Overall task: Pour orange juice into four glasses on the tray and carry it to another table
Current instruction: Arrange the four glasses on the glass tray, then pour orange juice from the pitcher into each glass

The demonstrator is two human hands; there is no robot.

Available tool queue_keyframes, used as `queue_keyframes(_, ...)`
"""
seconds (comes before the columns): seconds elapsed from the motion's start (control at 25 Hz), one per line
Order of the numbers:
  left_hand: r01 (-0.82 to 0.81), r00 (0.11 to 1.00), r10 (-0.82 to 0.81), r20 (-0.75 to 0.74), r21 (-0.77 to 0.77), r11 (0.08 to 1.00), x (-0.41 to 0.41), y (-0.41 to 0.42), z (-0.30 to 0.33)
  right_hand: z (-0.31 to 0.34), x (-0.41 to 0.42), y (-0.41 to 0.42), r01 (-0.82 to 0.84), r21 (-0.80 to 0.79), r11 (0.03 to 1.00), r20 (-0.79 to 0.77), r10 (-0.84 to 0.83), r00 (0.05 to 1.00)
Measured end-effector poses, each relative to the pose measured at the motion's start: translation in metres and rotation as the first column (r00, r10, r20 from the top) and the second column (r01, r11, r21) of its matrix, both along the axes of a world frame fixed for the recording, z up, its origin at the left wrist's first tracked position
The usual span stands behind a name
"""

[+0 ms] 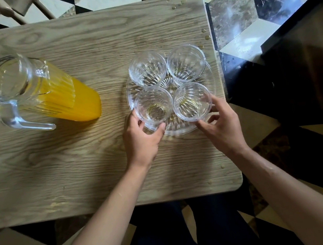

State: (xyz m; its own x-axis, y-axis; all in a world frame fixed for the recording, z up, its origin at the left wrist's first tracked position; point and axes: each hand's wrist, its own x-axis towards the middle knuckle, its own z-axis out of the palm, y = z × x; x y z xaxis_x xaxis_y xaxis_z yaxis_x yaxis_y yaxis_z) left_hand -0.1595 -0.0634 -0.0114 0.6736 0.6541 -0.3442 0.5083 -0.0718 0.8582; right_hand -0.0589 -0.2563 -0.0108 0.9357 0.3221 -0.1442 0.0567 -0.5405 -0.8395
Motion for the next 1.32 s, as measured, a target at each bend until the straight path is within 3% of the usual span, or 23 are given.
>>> queue_keyframes(0.28, -0.006, 1.000, 0.006, -0.019, 0.003, 1.000, -0.012, 0.001, 0.023, 0.013, -0.005, -0.002, 0.013, 0.020, 1.000, -0.060, -0.011, 0.998)
queue_keyframes(0.92, 0.005, 1.000, -0.007, 0.011, 0.185, 0.983, -0.066, -0.024, 0.098, 0.081, -0.033, -0.033, -0.053, -0.020, 0.998, -0.123, 0.050, 0.991)
queue_keyframes(1.16, -0.071, 0.997, 0.065, 0.035, 0.212, 0.975, -0.088, -0.020, 0.111, 0.089, -0.048, -0.029, -0.056, 0.009, 0.998, -0.170, 0.057, 0.984)
queue_keyframes(1.32, -0.151, 0.989, 0.148, 0.029, 0.226, 0.962, -0.112, -0.009, 0.116, 0.089, -0.071, -0.010, -0.163, 0.059, 0.985, -0.206, 0.172, 0.963)
